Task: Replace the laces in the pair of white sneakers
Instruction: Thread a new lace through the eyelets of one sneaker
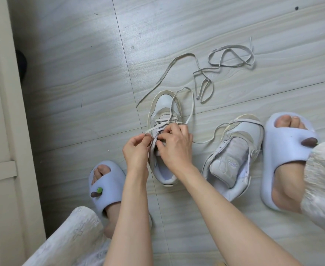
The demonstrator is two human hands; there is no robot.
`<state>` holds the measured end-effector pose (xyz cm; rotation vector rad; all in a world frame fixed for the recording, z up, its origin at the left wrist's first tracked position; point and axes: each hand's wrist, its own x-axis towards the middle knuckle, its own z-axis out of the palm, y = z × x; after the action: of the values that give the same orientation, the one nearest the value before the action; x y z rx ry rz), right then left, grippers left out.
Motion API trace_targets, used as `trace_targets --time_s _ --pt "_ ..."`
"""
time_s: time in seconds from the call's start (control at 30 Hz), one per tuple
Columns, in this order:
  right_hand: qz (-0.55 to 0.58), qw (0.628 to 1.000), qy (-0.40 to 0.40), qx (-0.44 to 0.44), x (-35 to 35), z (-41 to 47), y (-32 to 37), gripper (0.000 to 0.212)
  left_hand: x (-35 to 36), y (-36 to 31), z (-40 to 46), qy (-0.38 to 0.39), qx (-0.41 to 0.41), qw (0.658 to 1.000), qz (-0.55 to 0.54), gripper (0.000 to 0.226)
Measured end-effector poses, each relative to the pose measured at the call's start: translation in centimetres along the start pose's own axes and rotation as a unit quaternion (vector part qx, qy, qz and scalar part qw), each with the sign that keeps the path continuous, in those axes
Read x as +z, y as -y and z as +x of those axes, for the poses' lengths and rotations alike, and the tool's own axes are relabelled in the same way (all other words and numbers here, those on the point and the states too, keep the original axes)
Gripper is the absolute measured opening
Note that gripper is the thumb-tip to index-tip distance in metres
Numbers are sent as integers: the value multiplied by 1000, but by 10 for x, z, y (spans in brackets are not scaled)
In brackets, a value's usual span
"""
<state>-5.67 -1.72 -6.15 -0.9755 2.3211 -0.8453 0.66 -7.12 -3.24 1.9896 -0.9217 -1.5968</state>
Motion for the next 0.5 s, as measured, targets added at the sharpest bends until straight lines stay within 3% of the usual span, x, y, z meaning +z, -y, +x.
trace_targets --time_s 0.33,0.5 --pt "-7 1000 4 -8 0 1 -1 10 3 3 4 -14 39 995 91 13" --pt "-13 1000 19 -6 -2 1 -1 7 2 6 0 -36 37 995 84 9"
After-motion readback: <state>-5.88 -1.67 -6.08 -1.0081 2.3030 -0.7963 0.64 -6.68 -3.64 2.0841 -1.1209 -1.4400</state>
